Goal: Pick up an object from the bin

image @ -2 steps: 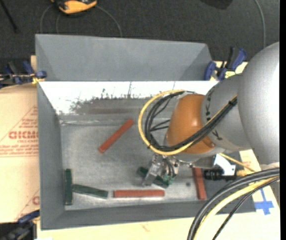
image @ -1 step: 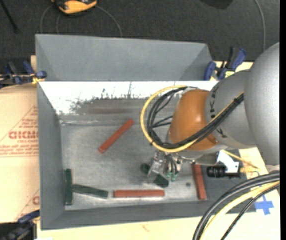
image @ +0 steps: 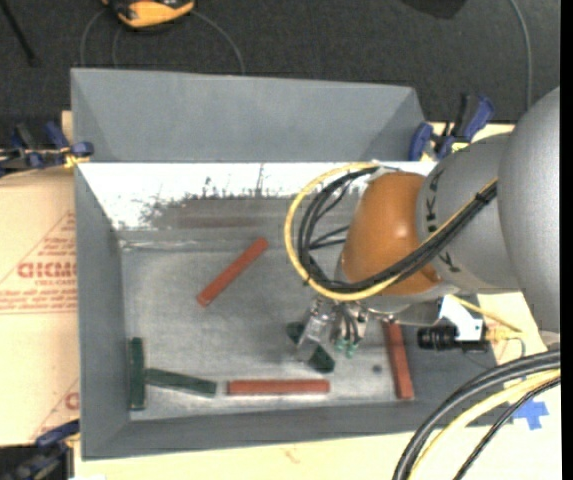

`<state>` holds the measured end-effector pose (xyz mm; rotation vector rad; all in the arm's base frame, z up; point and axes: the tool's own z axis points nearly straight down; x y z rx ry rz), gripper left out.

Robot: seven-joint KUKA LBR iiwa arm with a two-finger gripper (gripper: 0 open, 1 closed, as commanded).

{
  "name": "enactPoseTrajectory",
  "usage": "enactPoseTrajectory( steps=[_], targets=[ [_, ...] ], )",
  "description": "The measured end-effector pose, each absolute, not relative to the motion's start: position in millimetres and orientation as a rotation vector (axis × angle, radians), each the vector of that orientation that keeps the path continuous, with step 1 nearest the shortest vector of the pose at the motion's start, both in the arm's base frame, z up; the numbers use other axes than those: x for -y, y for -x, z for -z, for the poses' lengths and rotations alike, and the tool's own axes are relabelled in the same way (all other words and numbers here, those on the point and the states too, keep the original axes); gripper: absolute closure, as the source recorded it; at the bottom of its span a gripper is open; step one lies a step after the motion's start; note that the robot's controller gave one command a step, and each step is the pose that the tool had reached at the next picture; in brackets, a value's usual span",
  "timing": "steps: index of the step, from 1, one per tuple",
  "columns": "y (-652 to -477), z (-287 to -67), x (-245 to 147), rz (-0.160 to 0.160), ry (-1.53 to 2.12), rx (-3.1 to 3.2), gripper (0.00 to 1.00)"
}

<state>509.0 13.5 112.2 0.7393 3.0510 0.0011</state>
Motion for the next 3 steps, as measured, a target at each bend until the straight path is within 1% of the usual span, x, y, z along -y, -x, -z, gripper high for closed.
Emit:
enactPoseTrajectory(
  steps=[1, 3],
  targets=[
    [-509.2, -122, -13, -0.002, -0.738, -3.05, 1.0],
    [-508.5, -135, -13, 0.001, -0.734, -3.055, 1.0]
  ],
)
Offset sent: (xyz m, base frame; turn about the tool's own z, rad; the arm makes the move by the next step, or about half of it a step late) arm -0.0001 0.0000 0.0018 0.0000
